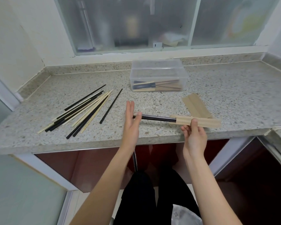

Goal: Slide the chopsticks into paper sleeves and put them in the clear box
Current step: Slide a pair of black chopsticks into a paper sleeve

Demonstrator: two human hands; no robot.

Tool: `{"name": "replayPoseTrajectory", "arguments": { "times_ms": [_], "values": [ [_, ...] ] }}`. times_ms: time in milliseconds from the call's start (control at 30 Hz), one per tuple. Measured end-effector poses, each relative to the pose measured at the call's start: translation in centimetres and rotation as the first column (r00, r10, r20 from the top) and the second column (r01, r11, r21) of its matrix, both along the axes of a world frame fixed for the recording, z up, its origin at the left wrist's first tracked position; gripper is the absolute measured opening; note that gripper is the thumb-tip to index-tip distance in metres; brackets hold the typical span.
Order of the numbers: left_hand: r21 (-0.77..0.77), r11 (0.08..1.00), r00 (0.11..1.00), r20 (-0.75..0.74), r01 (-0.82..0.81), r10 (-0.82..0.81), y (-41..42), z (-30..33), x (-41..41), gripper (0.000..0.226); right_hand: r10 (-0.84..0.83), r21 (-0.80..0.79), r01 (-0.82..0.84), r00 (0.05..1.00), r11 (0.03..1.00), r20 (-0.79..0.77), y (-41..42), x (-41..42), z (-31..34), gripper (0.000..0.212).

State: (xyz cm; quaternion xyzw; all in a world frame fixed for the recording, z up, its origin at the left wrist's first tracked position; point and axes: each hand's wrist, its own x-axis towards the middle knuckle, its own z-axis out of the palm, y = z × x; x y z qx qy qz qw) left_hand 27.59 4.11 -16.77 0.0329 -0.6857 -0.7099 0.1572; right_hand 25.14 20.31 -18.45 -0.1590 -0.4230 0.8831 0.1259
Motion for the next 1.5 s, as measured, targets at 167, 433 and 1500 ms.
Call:
{"name": "replayPoseTrajectory", "arguments": {
  "times_ms": [167,433,1500],
  "values": [
    [-0.046,0.997,0.995,-0.074,0.068,-0.072,1.3,-0.4,-1.2,0.070,0.024,0.001,-0.024,0.999,1.000,0.026,-0.6,0.1,0.1,0.016],
    [-0.415,0.910,0.999,0.033,0.008,0.007,-2.2,0.5,-4.9,0.027,0.245,0.155,-0.247,0.969,0.957,0.029,0.1,-4.1,2.8,0.015],
    [-0.947,0.307,0.879,0.065,-0.095,0.473,-22.0,-0.9,-12.8,0.061,0.525,0.988,-0.046,0.843,-0.150,0.119,-4.5,-18.4,2.9,0.028]
  ]
}}
